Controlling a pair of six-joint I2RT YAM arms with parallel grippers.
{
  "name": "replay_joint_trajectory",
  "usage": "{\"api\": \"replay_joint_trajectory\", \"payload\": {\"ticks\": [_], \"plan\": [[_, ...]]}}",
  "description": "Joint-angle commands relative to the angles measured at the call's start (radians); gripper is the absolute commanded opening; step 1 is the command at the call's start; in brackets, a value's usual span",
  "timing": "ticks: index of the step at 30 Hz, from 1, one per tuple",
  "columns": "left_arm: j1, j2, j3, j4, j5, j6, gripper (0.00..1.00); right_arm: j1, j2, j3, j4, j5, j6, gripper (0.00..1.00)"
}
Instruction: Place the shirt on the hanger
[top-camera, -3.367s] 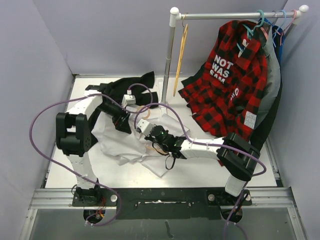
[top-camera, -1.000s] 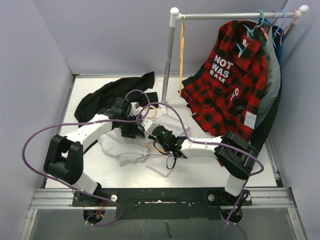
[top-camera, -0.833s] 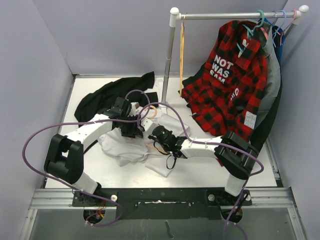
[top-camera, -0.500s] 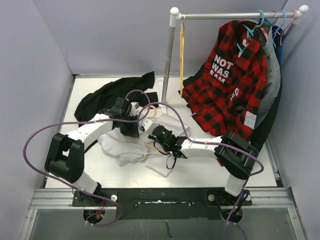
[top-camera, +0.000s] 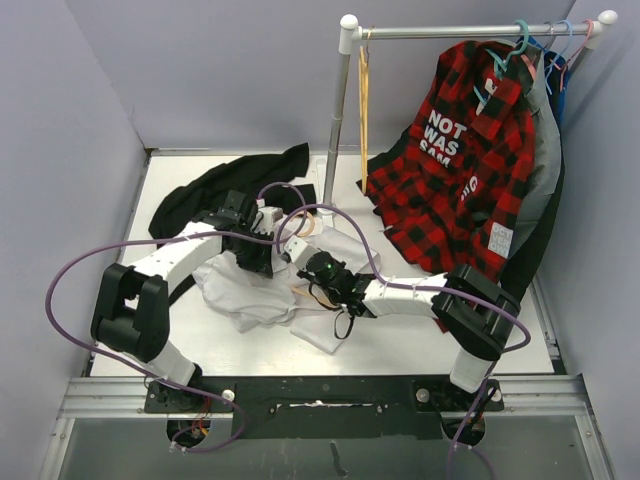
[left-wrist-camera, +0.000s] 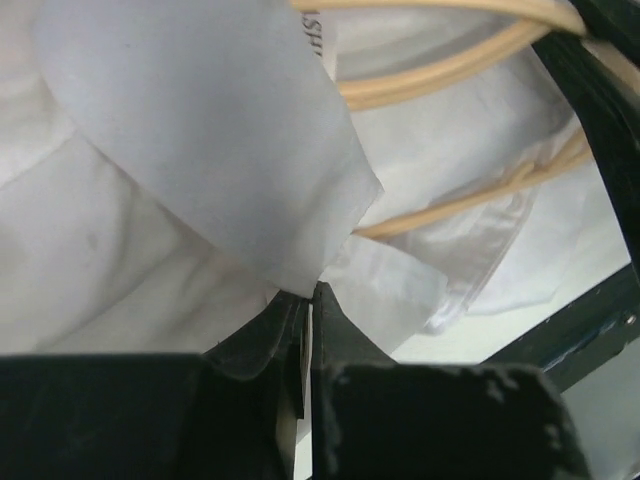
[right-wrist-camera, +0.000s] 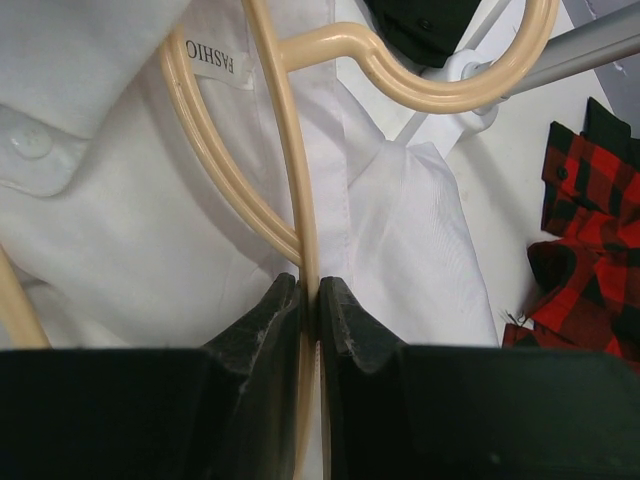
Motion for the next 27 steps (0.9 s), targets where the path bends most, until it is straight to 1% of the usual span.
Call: {"api": "replay_joint_trajectory", "payload": {"ticks": [1,6,9,12,16,18,19,20,21,22,23,25,26,27], "plan": [[0.024,-0.061,0.087,-0.191,0.126,0.277,0.00,-0.008,-0.058,-0.005,0.107,0.023,0.023,0.00],[0.031,-0.074,0.147,-0.415,0.134,0.450,0.00,-0.012,-0.056,-0.014,0.120,0.016,0.037,0.00],[0.033,-0.067,0.151,-0.502,0.143,0.502,0.00,-0.012,-0.049,-0.013,0.128,0.011,0.034,0.00],[0.037,-0.065,0.110,-0.502,0.098,0.503,0.00,-0.012,-0.043,-0.004,0.127,0.002,0.030,0.00],[0.051,-0.044,0.121,-0.508,0.051,0.498,0.00,-0.010,-0.049,0.004,0.124,-0.002,0.026,0.00],[0.050,-0.045,0.138,-0.506,0.067,0.508,0.00,-0.008,-0.053,0.004,0.124,-0.005,0.021,0.00],[0.050,-0.048,0.156,-0.512,0.084,0.515,0.07,-0.007,-0.054,0.004,0.123,-0.005,0.019,0.00],[0.051,-0.051,0.176,-0.529,0.110,0.532,0.24,-0.005,-0.056,0.004,0.123,-0.004,0.015,0.00],[0.051,-0.058,0.199,-0.542,0.142,0.549,0.45,-0.003,-0.058,0.004,0.123,-0.001,0.013,0.00],[0.053,-0.070,0.219,-0.554,0.174,0.570,0.81,0.000,-0.060,0.004,0.123,0.001,0.010,0.00],[0.053,-0.083,0.240,-0.565,0.215,0.598,0.96,0.000,-0.061,0.004,0.120,0.001,0.007,0.00],[0.054,-0.109,0.294,-0.609,0.295,0.664,0.98,0.003,-0.065,0.006,0.116,0.004,0.001,0.00],[0.061,-0.120,0.328,-0.615,0.306,0.673,0.98,0.005,-0.067,0.008,0.113,0.004,-0.002,0.00],[0.076,-0.132,0.364,-0.610,0.351,0.682,0.98,0.006,-0.070,0.010,0.108,0.002,-0.006,0.00]]}}
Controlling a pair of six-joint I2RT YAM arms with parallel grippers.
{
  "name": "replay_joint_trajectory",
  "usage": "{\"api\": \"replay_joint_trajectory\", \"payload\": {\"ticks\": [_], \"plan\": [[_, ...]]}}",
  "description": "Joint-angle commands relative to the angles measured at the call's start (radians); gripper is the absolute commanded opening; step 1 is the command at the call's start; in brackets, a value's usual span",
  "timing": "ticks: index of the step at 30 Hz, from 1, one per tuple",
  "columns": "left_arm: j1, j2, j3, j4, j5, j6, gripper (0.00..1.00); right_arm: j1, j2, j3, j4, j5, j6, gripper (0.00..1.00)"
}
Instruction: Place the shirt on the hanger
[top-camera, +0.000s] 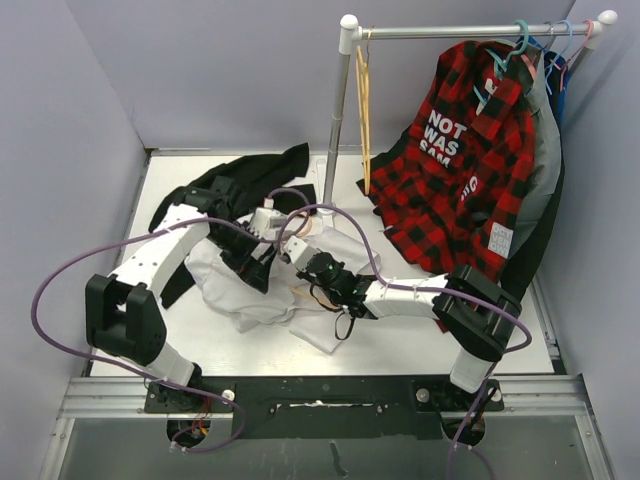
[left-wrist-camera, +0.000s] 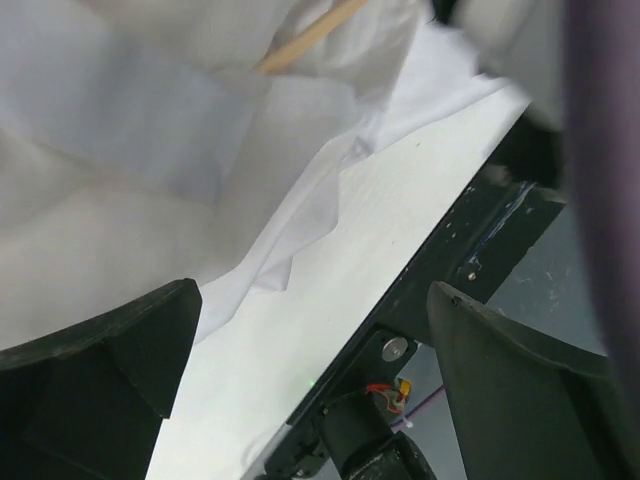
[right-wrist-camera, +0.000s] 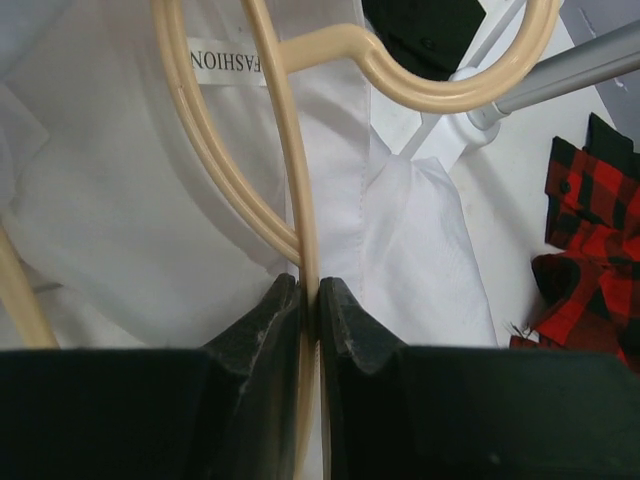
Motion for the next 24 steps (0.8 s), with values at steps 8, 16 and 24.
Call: {"api": "replay_joint_trajectory", "payload": {"ticks": [8,16,24], "plan": [[0.281,0.014,0.506,-0.010,0.432,0.081,0.98,0.009,-0.099,0.092,-0.048,-0.026,-0.023,0.00],[0.304,0.479,0.842,-0.514,0.690,0.496,0.98,0.018,-0.125,0.166,-0.131,-0.076,-0.101,0.00],[0.238,0.575,0.799,-0.512,0.586,0.626,0.98,0.015,-0.093,0.185,-0.070,-0.092,-0.227,0.00]]}}
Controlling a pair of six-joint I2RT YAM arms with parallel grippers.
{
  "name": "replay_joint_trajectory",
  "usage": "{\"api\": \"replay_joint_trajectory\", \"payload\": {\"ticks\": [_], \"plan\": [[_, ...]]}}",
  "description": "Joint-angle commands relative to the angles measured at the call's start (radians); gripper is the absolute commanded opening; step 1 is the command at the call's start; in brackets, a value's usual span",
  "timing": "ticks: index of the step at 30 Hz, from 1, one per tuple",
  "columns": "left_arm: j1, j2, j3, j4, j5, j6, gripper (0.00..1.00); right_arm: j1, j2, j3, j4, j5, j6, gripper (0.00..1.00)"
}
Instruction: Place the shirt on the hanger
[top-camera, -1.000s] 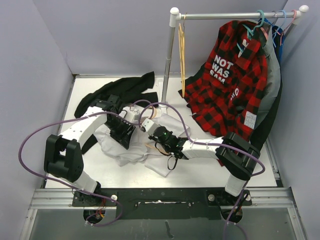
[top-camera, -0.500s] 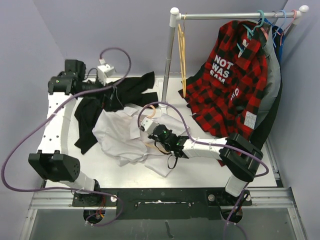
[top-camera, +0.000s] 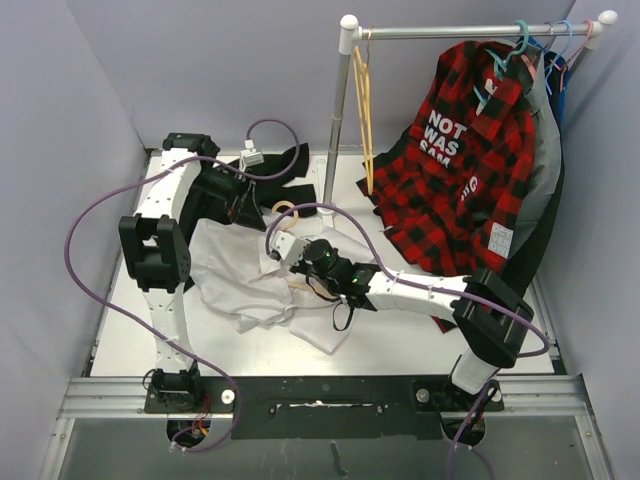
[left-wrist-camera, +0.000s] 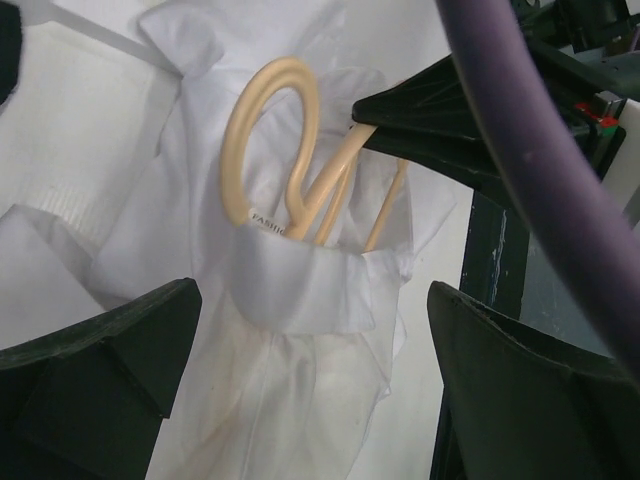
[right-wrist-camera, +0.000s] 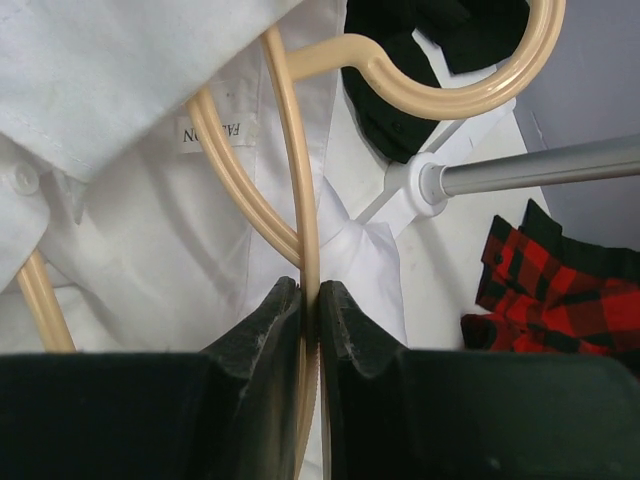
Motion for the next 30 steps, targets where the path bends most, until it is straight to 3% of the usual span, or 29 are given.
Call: {"api": "replay_joint_trajectory", "payload": {"ticks": [1,23,26,30], "plan": [[-0.019,0.005,0.036,-0.145,0.045,0.113,0.98,-0.001,-0.008,0.062,0.099,-0.013,-0.080,0.00],[-0.028,0.159,0.005,-0.146,-0.025,0.149,0.97,-0.009,0.039,0.063,0.108,0.024,-0.065,0.00],[-0.036,0.148,-0.017,-0.148,0.006,0.145,0.93,-0.009,0.032,0.053,0.122,0.027,-0.059,0.00],[-0.057,0.120,-0.088,-0.148,0.030,0.142,0.73,-0.009,0.034,0.050,0.134,0.047,-0.061,0.00]]}}
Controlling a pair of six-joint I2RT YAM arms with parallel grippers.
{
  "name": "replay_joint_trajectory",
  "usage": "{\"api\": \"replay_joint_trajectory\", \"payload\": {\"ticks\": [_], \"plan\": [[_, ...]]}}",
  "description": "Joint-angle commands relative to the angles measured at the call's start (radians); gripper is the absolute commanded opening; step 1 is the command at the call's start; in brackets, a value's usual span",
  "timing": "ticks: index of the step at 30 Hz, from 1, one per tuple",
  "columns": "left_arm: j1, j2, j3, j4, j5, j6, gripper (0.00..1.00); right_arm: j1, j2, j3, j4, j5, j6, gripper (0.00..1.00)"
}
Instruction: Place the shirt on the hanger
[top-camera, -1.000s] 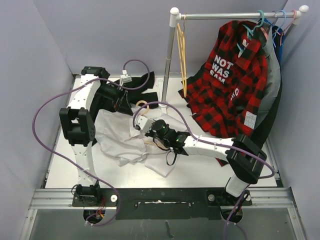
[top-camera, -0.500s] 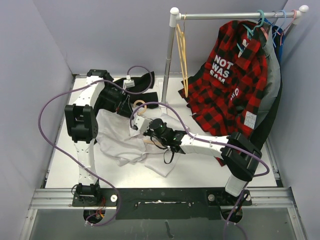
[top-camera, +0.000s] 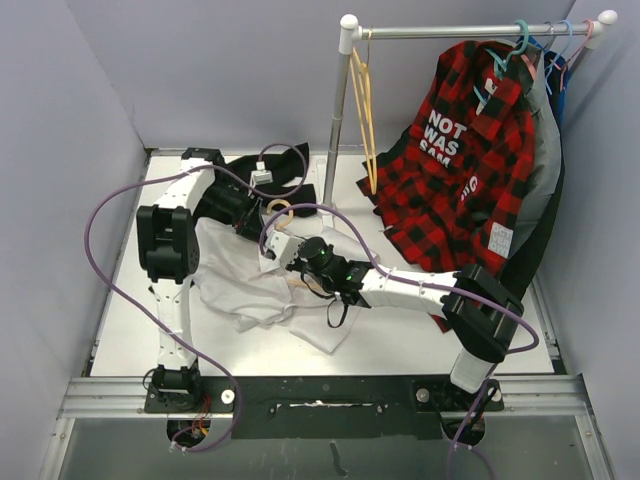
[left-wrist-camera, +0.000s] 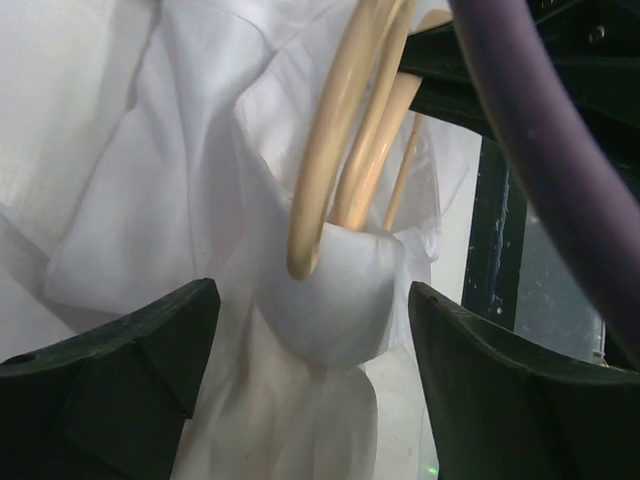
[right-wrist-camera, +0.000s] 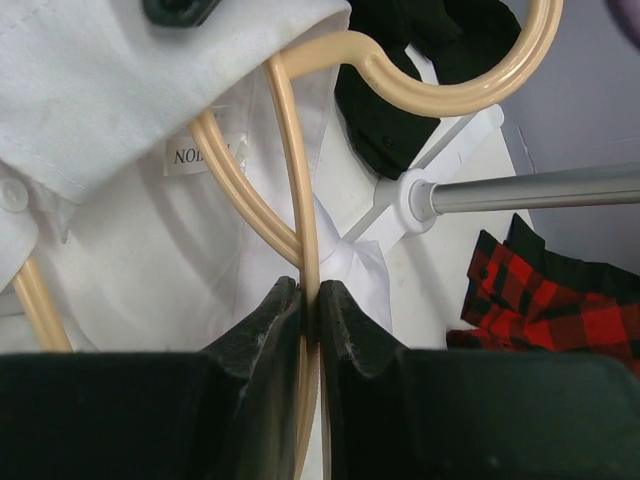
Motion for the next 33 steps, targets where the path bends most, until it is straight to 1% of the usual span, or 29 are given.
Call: {"api": "replay_joint_trajectory", "payload": {"ticks": [1,4,7,11,14,17,19,21,23,24,25,26,29,33], "plan": [[-0.029,-0.032,-0.073,-0.116,0.065,0.025,0.70,-0.002,-0.021,0.012,0.113,0.052,0.007,0.00],[-0.046,-0.068,-0.146,-0.116,0.057,0.049,0.69,-0.005,-0.017,0.011,0.135,0.081,0.003,0.00],[-0.057,-0.094,-0.185,-0.116,0.055,0.049,0.70,-0.005,-0.015,0.010,0.158,0.084,-0.001,0.00],[-0.060,-0.112,-0.199,-0.116,0.089,0.024,0.69,-0.004,-0.004,0.018,0.175,0.072,0.002,0.00],[-0.061,-0.129,-0.192,-0.116,0.124,-0.003,0.64,0.002,0.011,0.025,0.183,0.062,0.009,0.00],[-0.058,-0.149,-0.176,-0.116,0.157,-0.042,0.53,0.006,0.028,0.027,0.185,0.052,0.025,0.00],[-0.058,-0.170,-0.176,-0.116,0.172,-0.054,0.50,0.009,0.038,0.027,0.192,0.052,0.033,0.00],[-0.060,-0.194,-0.191,-0.115,0.181,-0.053,0.45,0.012,0.043,0.025,0.201,0.052,0.039,0.00],[-0.064,-0.214,-0.215,-0.116,0.179,-0.036,0.37,0.014,0.043,0.024,0.210,0.056,0.041,0.00],[-0.066,-0.221,-0.230,-0.116,0.173,-0.025,0.28,0.014,0.043,0.025,0.214,0.060,0.040,0.00],[-0.068,-0.225,-0.244,-0.116,0.166,-0.015,0.07,0.014,0.042,0.025,0.216,0.064,0.038,0.00],[-0.070,-0.228,-0.255,-0.116,0.155,-0.007,0.00,0.014,0.041,0.024,0.217,0.067,0.036,0.00],[-0.061,-0.242,-0.296,-0.116,0.153,0.054,0.00,0.014,0.034,0.028,0.218,0.072,0.028,0.00],[-0.061,-0.307,-0.326,-0.116,0.136,0.156,0.00,0.014,0.021,0.040,0.194,0.089,0.024,0.00]]}}
